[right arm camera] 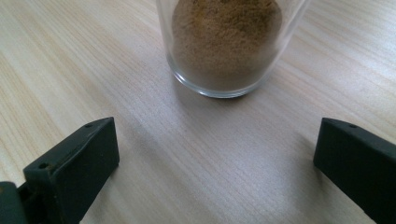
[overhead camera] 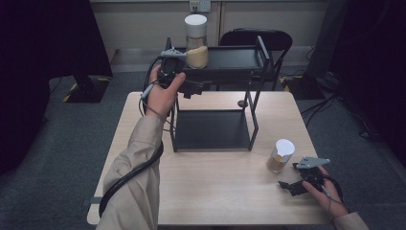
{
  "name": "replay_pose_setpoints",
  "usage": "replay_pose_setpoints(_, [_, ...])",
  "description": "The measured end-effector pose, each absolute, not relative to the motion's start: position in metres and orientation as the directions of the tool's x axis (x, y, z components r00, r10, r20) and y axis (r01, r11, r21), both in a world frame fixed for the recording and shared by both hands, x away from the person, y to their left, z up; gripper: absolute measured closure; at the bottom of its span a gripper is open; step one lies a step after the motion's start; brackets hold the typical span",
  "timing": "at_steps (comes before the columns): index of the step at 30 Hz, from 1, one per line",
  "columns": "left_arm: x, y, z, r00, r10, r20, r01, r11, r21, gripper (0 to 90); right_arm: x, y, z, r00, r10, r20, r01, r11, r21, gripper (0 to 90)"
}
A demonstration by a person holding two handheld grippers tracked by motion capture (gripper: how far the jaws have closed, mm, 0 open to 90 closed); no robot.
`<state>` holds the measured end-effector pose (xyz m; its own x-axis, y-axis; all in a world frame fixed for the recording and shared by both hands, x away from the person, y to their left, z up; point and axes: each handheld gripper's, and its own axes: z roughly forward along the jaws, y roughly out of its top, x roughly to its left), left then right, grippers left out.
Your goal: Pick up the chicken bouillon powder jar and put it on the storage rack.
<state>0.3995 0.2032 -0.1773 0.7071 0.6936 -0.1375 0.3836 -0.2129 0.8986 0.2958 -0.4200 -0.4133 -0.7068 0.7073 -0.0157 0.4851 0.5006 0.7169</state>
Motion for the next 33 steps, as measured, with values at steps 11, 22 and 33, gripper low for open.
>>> replay_pose_setpoints(11, [0.394, 0.204, -0.206, 0.718, 0.676, -0.164, 0.401, -0.209, 0.892, 0.6, 0.296, -0.42, -0.413, -0.707, 0.707, -0.015, 0.485, 0.5, 0.717, 0.0])
replay_pose_setpoints(22, [0.393, 0.205, -0.239, 0.724, 0.663, -0.189, 0.421, -0.208, 0.883, 0.7, 0.296, -0.42, -0.414, -0.706, 0.708, -0.016, 0.485, 0.499, 0.718, 0.0])
replay_pose_setpoints(33, [0.387, 0.21, -0.274, 0.722, 0.657, -0.217, 0.442, -0.197, 0.875, 0.6, 0.295, -0.42, -0.414, -0.706, 0.708, -0.016, 0.484, 0.499, 0.718, 0.0])
